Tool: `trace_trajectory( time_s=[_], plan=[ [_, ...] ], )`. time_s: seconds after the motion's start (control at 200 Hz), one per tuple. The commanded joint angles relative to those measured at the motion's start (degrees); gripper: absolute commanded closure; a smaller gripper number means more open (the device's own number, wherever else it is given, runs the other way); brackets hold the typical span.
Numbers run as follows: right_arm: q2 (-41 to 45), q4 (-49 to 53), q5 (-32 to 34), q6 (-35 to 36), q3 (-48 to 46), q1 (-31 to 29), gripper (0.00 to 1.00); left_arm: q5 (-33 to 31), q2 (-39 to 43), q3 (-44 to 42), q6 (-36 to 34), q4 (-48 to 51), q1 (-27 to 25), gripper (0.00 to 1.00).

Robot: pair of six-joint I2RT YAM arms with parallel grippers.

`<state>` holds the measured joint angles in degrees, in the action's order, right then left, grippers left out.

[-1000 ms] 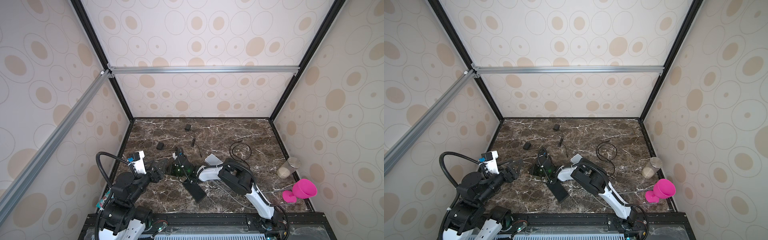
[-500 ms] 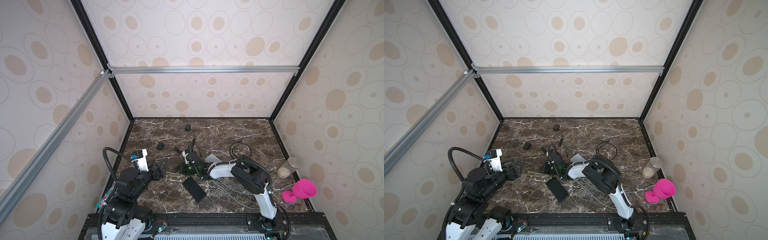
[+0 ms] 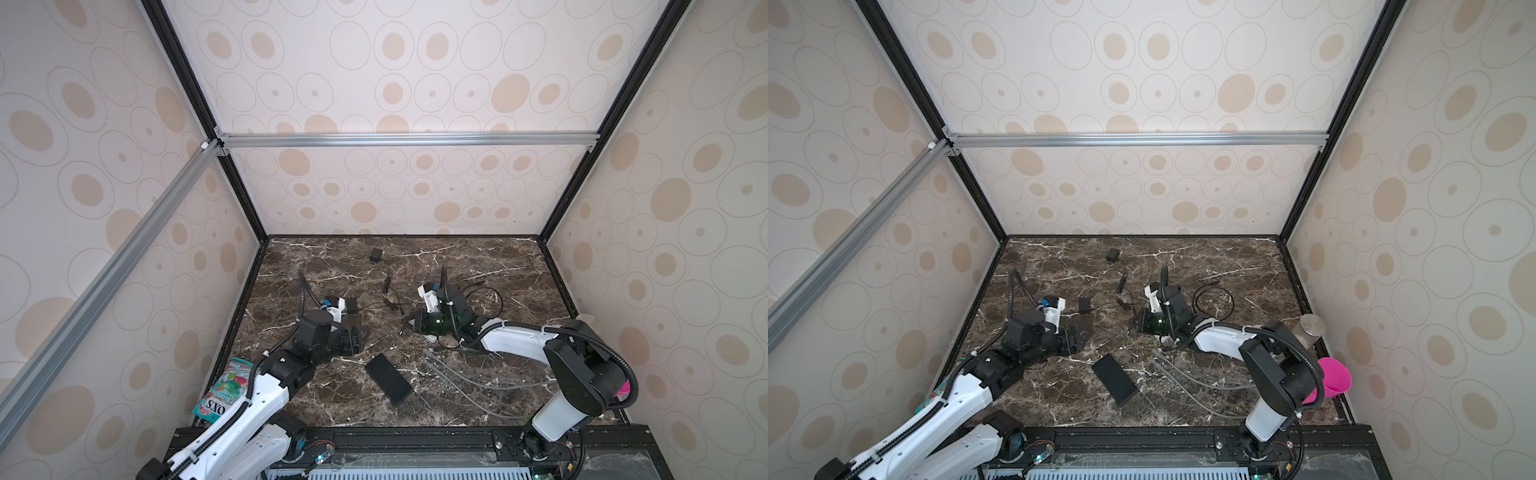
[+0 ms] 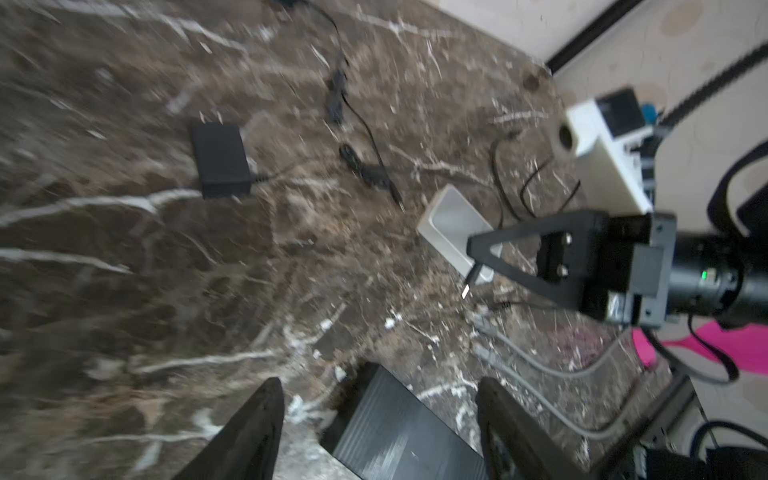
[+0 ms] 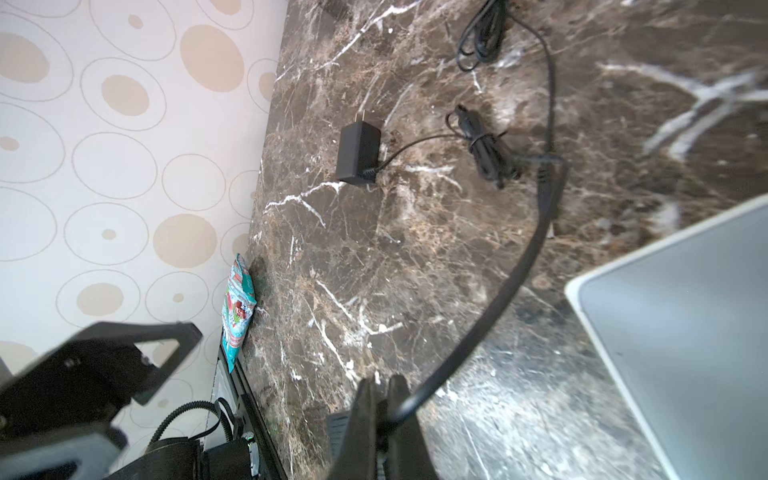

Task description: Insert the plug into the switch port

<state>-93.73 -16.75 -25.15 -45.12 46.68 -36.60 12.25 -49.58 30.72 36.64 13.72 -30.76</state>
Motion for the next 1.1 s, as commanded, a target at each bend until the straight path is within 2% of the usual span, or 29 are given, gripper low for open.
trace_trajectory(
  time_s=[0.0,0.13,0.29,0.33,0.365,0.39,0.45,0.62,0.95,1.03,1.095],
  plan=[
    [1.36,4.51,-4.55,3.53,-0.51,1.09,1.0,-1.6,-2.12,-2.45,10.1,-5.67,-4.0,0.26],
    [1.8,6.55,-5.59,4.53,-2.29,0.93,1.0,-0.9,0.08,-9.86,21.41,-8.88,-7.2,0.3],
    [1.97,10.37,-6.2,6.85,-4.1,0.51,1.0,-2.26,8.46,-18.41,34.82,-12.5,-10.87,0.26],
    [2.0,11.65,-5.82,7.5,-4.46,0.11,1.0,-2.24,10.02,-20.16,37.8,-14.17,-11.76,0.23],
    [2.17,12.76,-5.42,8.18,-4.78,-0.38,1.0,-2.31,10.87,-21.51,39.75,-16.49,-12.7,0.14],
    [2.33,13.32,-5.08,8.53,-5.14,-0.82,1.0,-2.3,11.24,-22.56,40.69,-18.68,-13.34,0.03],
    [2.72,13.92,-4.49,9.09,-5.92,-2.09,1.0,-2.15,10.82,-25.04,42.53,-24.46,-14.15,0.02],
    [3.03,12.88,-3.52,8.6,-8.65,-5.7,1.0,-2.76,4.19,-24.83,41.47,-31.85,-14.19,0.02],
    [1.47,6.08,-1.57,2.69,-11.09,-13.48,1.0,-0.74,-17.15,-17.13,35.84,-44.36,-13.68,0.02],
    [0.62,3.81,-1.57,0.84,-10.88,-14.51,1.0,1.03,-21.89,-13.63,34.04,-46.22,-12.42,0.02],
    [0.28,1.96,-1.73,-0.57,-10.9,-14.71,1.0,4.09,-25.39,-11.3,32.91,-47.73,-9.47,0.02]
  ],
)
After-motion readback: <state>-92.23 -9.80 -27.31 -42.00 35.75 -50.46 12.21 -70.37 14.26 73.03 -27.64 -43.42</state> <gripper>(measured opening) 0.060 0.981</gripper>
